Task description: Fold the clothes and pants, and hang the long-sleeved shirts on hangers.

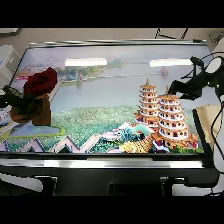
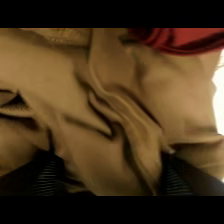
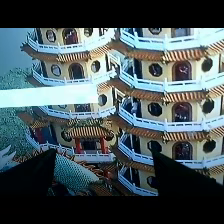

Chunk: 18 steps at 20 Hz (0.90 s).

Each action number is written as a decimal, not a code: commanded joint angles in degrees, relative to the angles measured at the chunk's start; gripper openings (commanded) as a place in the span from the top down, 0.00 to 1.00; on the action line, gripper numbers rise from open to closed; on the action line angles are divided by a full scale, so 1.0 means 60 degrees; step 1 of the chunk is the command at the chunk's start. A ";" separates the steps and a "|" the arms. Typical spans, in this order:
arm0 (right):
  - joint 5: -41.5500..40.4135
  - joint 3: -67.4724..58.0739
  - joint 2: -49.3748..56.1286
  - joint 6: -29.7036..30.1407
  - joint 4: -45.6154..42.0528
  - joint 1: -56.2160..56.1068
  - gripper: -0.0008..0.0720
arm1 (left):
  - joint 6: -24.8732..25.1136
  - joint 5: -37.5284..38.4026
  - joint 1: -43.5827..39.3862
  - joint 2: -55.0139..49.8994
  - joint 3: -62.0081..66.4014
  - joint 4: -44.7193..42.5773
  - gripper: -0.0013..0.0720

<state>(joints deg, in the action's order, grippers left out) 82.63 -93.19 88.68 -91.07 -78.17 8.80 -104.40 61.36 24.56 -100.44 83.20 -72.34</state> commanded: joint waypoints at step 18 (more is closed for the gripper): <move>0.1985 0.0000 -0.1530 -0.0204 0.1789 -0.0011 0.06 | -0.2095 -0.4054 -1.0805 0.8218 -0.4739 -0.0015 0.95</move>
<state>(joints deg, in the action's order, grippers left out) 93.58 -93.19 82.72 -92.36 -67.00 8.80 -105.36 48.62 -27.22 -51.66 64.31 -71.53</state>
